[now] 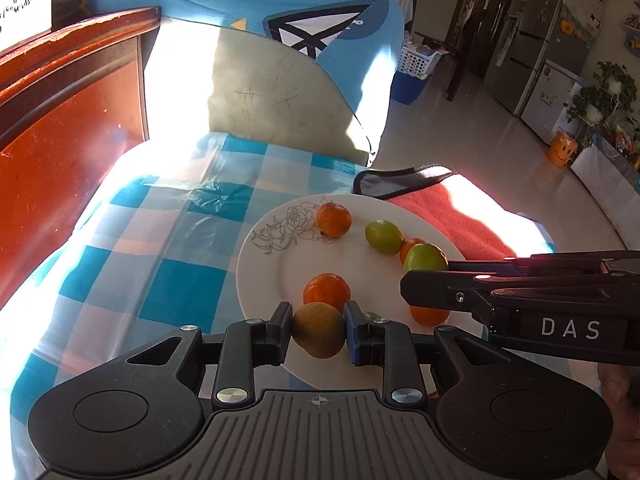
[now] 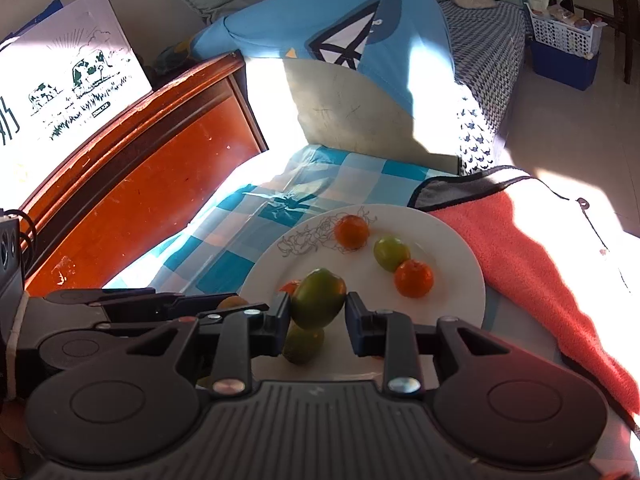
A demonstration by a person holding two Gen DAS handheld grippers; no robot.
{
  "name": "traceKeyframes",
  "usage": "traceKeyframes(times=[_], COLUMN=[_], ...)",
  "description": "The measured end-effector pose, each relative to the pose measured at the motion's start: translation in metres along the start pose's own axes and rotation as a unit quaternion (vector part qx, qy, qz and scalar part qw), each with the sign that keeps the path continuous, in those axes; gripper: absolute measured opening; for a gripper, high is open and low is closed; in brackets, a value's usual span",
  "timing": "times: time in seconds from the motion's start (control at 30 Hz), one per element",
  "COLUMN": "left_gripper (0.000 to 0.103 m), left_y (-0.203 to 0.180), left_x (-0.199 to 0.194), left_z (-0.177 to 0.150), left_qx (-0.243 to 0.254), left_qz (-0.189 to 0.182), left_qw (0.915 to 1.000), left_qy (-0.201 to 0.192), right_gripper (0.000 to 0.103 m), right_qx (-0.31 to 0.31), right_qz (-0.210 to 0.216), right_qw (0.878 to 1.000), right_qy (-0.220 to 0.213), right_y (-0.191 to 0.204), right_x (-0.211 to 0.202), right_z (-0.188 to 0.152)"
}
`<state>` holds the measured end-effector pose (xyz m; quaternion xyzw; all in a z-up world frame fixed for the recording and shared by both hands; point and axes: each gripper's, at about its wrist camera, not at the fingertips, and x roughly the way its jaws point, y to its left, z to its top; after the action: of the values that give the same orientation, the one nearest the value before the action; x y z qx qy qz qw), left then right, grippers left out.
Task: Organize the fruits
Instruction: 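Carry both fruits onto the plate and open both grippers, then withdraw both open grippers from the plate toward the remaining fruit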
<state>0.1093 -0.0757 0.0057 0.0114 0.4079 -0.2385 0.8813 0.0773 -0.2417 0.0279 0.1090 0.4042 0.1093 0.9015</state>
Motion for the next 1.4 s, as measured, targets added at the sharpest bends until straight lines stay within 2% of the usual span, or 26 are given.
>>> traceKeyframes(times=[0.27, 0.5, 0.57, 0.6, 0.63, 0.7, 0.73, 0.83, 1.03, 1.17, 1.4], left_gripper=[0.025, 0.028, 0.036, 0.046, 0.051, 0.055, 0.063, 0.074, 0.077, 0.077, 0.083], left_y=[0.004, 0.001, 0.000, 0.000, 0.000, -0.002, -0.002, -0.003, 0.005, 0.012, 0.030], left_x=[0.017, 0.016, 0.013, 0.011, 0.007, 0.002, 0.000, -0.011, -0.028, -0.041, -0.066], left_z=[-0.001, 0.001, 0.003, 0.004, 0.005, 0.007, 0.009, 0.011, 0.004, -0.005, -0.018], left_qx=[-0.006, -0.009, -0.010, -0.010, -0.008, -0.002, 0.000, 0.007, 0.009, 0.012, -0.017], left_qz=[0.003, 0.003, 0.007, 0.011, 0.013, 0.017, 0.019, 0.033, 0.059, 0.079, 0.082], left_qw=[0.9999, 1.0000, 0.9999, 0.9999, 0.9999, 0.9998, 0.9998, 0.9994, 0.9981, 0.9967, 0.9964], left_qy=[0.013, 0.004, 0.000, -0.002, -0.006, -0.009, -0.008, -0.004, 0.013, 0.015, 0.014], right_gripper=[0.030, 0.032, 0.033, 0.033, 0.033, 0.034, 0.035, 0.037, 0.040, 0.046, 0.047], right_qx=[0.003, 0.029, 0.033, 0.034, 0.035, 0.035, 0.032, 0.023, 0.007, 0.012, 0.037], right_qz=[-0.006, -0.010, -0.009, -0.008, -0.007, -0.002, -0.001, 0.000, -0.001, -0.005, -0.013], right_qw=[1.000, 0.999, 0.999, 0.999, 0.999, 0.999, 0.999, 1.000, 1.000, 1.000, 0.999], right_qy=[0.013, 0.021, 0.016, 0.014, 0.012, 0.009, 0.007, 0.002, -0.001, -0.003, 0.008], right_y=[-0.008, -0.017, -0.017, -0.017, -0.017, -0.015, -0.014, -0.009, 0.000, 0.001, 0.000], right_x=[0.020, 0.031, 0.029, 0.027, 0.026, 0.022, 0.021, 0.013, -0.006, -0.019, -0.036], right_z=[0.004, 0.004, 0.005, 0.005, 0.006, 0.008, 0.008, 0.009, 0.003, -0.003, -0.020])
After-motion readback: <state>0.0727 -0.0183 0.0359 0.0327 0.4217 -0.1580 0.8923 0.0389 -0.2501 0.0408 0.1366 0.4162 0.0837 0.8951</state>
